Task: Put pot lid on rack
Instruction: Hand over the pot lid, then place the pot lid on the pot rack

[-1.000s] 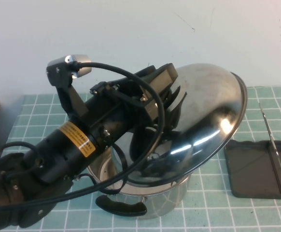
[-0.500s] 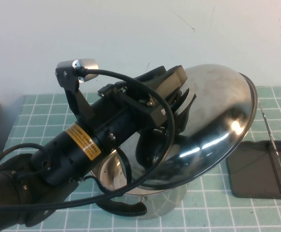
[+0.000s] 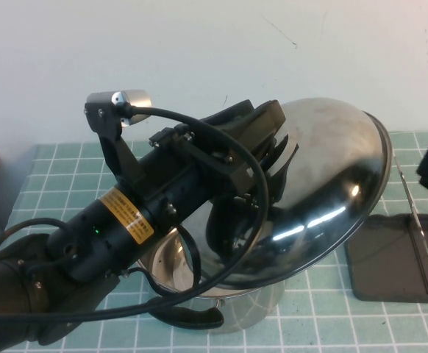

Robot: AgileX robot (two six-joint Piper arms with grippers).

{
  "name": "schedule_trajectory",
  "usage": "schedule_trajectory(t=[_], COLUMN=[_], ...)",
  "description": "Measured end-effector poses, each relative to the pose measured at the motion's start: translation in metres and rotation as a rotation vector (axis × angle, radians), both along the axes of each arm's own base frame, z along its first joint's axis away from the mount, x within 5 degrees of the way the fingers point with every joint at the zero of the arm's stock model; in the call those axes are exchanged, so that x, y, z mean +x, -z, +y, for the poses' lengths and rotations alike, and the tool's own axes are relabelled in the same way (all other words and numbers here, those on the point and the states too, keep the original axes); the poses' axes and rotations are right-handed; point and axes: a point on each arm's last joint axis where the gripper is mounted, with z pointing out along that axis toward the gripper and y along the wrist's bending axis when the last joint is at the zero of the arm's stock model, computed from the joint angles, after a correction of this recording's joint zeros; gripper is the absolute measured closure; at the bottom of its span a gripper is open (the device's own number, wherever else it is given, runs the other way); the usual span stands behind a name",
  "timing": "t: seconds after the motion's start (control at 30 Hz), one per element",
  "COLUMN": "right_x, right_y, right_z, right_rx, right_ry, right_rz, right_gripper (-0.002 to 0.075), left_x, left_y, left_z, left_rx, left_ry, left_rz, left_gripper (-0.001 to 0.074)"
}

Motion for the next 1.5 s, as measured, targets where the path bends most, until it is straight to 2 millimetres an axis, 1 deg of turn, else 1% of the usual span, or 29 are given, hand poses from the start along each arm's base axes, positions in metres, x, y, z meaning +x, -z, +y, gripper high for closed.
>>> schedule_trajectory(t=[0.13,0.47,0.6,0.8,0.87,0.97,1.1,1.17,1.3,1.37,1.43,1.5], right_x=[0.015,0.049,0.061,0.072,0.074,0.075,0.075,0.075,0.076,0.075,0.073,0.069], right_y=[0.008,-0.003,-0.001,0.001,0.002,0.004,0.003,0.002,0.004,0.001,-0.01,-0.026], right_z=[0.003,0.013,0.017,0.02,0.02,0.02,0.02,0.02,0.02,0.02,0.02,0.018], right_rx=[0.0,0.025,0.036,0.035,0.029,0.027,0.01,0.008,-0.039,-0.061,-0.084,-0.105], right_ry=[-0.032,-0.146,-0.193,-0.231,-0.233,-0.235,-0.24,-0.244,-0.236,-0.239,-0.235,-0.218], right_rz=[0.064,0.091,0.115,0.12,0.12,0.121,0.091,0.077,0.035,-0.012,-0.084,-0.165], right_gripper=[0.034,0.034,0.034,0.0347,0.0376,0.046,0.0647,0.0686,0.0706,0.0706,0.0706,0.0707], left_x=[-0.001,-0.005,-0.008,-0.006,-0.004,-0.001,0.001,0.001,0.001,0.001,0.003,0.004], left_y=[-0.001,-0.001,-0.002,0.001,0.005,0.011,0.018,0.018,0.017,0.017,0.017,0.014], left_z=[0.0,-0.004,-0.005,-0.007,-0.008,-0.01,-0.013,-0.013,-0.013,-0.013,-0.01,-0.005], left_rx=[-0.001,0.034,0.037,0.045,0.049,0.049,0.054,0.052,0.05,0.052,0.059,0.073], left_ry=[0.007,0.055,0.077,0.082,0.084,0.089,0.1,0.102,0.104,0.104,0.101,0.093], left_rz=[-0.011,-0.063,-0.089,-0.085,-0.074,-0.048,-0.018,-0.019,-0.02,-0.02,-0.028,-0.048], left_gripper=[0.0426,0.0426,0.0426,0.0426,0.0426,0.0407,0.0332,0.0315,0.0303,0.0301,0.03,0.0302])
